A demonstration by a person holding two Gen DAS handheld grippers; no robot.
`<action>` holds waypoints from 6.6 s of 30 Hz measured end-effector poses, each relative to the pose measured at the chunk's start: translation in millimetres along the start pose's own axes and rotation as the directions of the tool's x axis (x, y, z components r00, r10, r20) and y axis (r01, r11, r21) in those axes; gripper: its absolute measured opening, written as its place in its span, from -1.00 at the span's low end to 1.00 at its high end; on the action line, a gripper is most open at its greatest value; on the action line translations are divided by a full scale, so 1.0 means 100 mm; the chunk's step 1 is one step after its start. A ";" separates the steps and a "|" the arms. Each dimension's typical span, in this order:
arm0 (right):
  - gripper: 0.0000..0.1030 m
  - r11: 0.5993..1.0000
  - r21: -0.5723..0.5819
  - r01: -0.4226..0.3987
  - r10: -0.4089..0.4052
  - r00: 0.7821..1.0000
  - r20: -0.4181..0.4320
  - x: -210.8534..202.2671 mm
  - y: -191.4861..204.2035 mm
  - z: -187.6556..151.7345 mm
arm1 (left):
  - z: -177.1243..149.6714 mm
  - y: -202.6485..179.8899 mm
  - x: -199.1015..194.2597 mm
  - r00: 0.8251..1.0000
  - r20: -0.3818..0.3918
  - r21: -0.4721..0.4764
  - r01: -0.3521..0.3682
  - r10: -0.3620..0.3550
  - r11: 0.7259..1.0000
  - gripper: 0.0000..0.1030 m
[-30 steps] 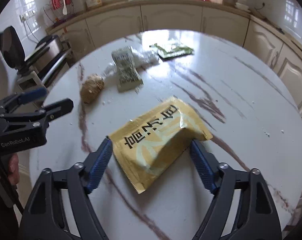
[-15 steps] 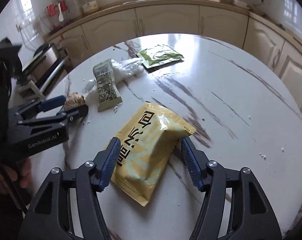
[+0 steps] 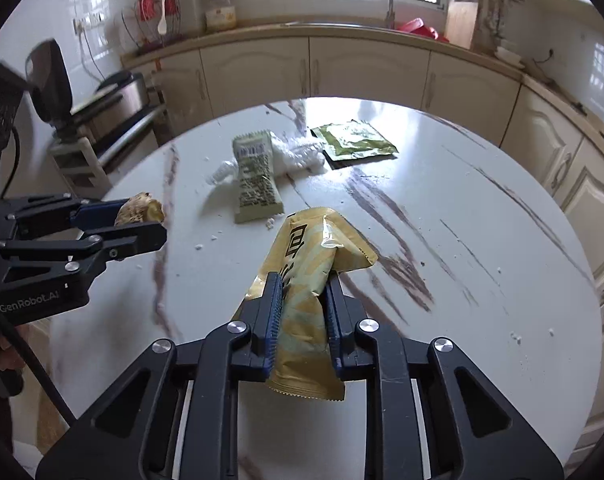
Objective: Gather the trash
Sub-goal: 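Grasp the brown lump with the left gripper while the right grasps the yellow packet, then carry lump and yellow packet over the blue bin and open both grippers, then move both open grippers back over the table trash, then grasp the green barcode packet with the left gripper while the right grasps the white plastic wrap, then carry barcode packet and plastic wrap over the blue bin and open both grippers, then move both open grippers back toward the green packet on the table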
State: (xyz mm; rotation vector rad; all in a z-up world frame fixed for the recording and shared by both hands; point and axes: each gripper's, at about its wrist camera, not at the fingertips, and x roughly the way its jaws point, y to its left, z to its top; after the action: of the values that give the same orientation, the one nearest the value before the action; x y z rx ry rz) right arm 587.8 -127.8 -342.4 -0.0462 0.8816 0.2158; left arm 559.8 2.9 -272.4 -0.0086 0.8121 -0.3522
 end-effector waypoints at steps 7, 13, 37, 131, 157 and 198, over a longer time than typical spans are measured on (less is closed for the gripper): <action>-0.63 0.983 0.038 -0.181 0.177 0.980 0.093 -0.52 0.41 0.03 | -0.37 0.35 -0.64 0.999 0.030 -0.044 -0.025 0.026 0.999 -0.39; -0.63 0.915 -0.024 -0.402 0.402 0.912 0.079 -0.53 1.41 0.06 | -1.06 1.03 -1.31 0.991 0.036 -0.137 -0.124 0.130 0.983 -0.39; -0.63 0.857 -0.065 -0.511 0.474 0.831 -0.290 1.45 3.74 -0.50 | -2.86 2.91 -1.22 0.930 -0.279 -0.430 -0.345 0.241 0.834 0.26; -0.05 0.984 0.169 0.051 -0.034 0.995 -0.099 1.36 0.37 0.96 | -1.18 1.56 -1.15 0.968 0.018 -0.230 -0.240 0.251 0.943 -0.62; -0.67 0.845 -0.151 -0.513 0.500 0.858 -0.119 0.35 3.15 -0.24 | -3.19 2.66 -1.48 0.970 -0.203 -0.517 -0.222 0.133 0.827 -0.61; 0.60 0.879 -0.132 -0.458 0.465 0.885 0.033 0.00 2.81 0.11 | -2.34 1.65 -2.46 0.908 0.073 -0.424 -0.347 0.414 0.837 0.60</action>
State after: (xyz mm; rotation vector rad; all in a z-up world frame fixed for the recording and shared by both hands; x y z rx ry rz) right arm 538.1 148.7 -322.1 0.0610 0.8041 0.7169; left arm 287.8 264.6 -283.2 -0.2558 0.6927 0.2013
